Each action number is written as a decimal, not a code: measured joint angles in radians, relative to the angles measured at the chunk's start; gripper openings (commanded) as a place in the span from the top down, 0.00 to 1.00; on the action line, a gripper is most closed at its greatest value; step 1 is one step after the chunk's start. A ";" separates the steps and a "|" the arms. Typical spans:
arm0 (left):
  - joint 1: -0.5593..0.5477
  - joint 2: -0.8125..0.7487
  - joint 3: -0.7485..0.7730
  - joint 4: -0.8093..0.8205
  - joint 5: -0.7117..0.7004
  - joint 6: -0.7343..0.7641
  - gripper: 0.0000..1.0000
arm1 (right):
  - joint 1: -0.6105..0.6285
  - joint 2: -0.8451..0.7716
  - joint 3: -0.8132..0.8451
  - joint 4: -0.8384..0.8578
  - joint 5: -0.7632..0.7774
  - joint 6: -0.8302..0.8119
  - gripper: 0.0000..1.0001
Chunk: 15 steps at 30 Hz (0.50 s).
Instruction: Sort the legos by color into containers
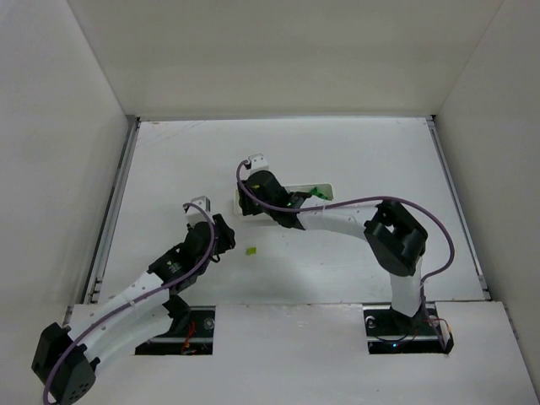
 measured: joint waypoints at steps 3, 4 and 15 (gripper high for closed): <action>-0.032 -0.001 -0.007 -0.006 0.000 -0.012 0.54 | 0.000 0.000 0.006 -0.002 0.000 0.000 0.45; -0.042 0.001 -0.008 -0.008 0.000 -0.014 0.54 | 0.000 0.000 0.008 -0.002 0.000 0.000 0.45; -0.158 0.116 -0.008 0.006 -0.029 -0.019 0.55 | -0.034 -0.022 0.011 0.005 -0.017 0.016 0.44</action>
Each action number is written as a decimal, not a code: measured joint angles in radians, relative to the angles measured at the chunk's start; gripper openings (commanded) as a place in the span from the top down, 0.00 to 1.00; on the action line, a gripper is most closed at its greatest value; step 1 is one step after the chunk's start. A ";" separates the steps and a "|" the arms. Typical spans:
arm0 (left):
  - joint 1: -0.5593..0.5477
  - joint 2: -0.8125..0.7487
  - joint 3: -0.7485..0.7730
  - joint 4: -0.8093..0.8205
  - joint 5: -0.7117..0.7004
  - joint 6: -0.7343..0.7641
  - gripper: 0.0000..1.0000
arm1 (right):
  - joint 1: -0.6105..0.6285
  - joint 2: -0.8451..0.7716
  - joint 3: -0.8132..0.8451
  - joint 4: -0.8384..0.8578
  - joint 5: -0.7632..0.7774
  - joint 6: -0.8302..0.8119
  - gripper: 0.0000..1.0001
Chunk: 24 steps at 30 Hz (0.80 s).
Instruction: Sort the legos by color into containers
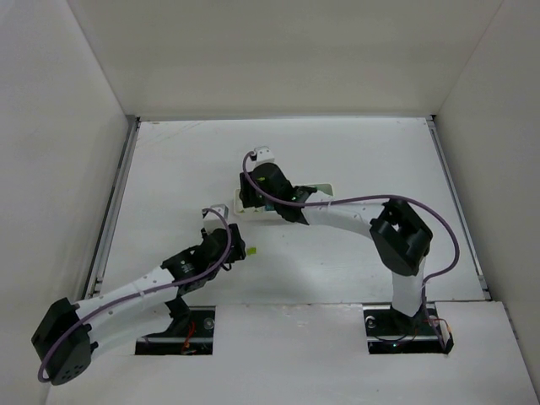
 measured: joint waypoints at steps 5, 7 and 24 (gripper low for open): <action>-0.039 -0.046 0.000 0.000 -0.057 -0.001 0.55 | -0.014 0.000 0.000 -0.001 -0.010 0.021 0.42; -0.039 -0.079 0.000 -0.001 -0.072 -0.001 0.55 | -0.013 0.000 0.000 -0.001 -0.009 0.024 0.37; -0.062 0.089 0.035 0.010 -0.097 -0.002 0.54 | -0.049 -0.277 -0.265 0.054 0.025 0.041 0.32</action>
